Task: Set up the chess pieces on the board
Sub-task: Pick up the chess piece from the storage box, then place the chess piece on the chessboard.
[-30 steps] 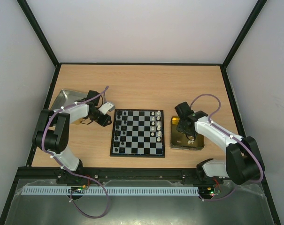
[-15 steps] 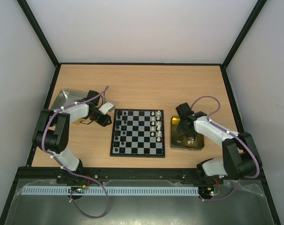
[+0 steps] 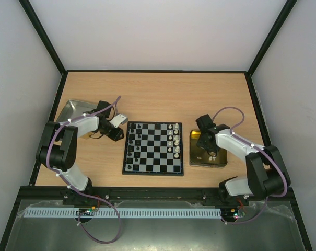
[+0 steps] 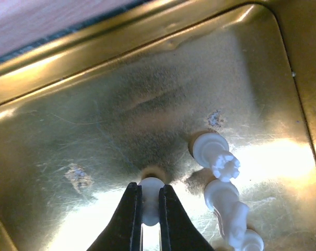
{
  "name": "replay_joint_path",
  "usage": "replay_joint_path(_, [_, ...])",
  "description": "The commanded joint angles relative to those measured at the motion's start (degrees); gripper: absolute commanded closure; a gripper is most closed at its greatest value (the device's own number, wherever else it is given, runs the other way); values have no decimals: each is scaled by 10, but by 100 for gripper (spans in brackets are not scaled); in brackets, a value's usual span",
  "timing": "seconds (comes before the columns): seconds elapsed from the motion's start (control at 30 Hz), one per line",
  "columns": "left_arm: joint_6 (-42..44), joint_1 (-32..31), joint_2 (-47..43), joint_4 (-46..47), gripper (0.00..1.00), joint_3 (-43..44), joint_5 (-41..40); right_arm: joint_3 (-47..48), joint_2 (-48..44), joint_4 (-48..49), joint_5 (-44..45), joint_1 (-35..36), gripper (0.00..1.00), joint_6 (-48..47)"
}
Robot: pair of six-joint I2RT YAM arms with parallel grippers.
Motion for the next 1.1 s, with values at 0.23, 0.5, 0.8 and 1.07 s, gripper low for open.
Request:
replay_joint_path(0.23, [-2, 4, 11, -34, 62, -18, -26, 109, -59, -114, 94, 162, 98, 52])
replay_joint_path(0.5, [-5, 3, 18, -33, 62, -14, -29, 151, -47, -147, 122, 315, 98, 116])
replay_joint_path(0.8, [-7, 4, 10, -35, 62, -14, -30, 150, 38, -70, 64, 391, 98, 107])
replay_joint_path(1.07, [-6, 4, 12, -33, 62, -14, -30, 143, 78, -23, 23, 391, 98, 86])
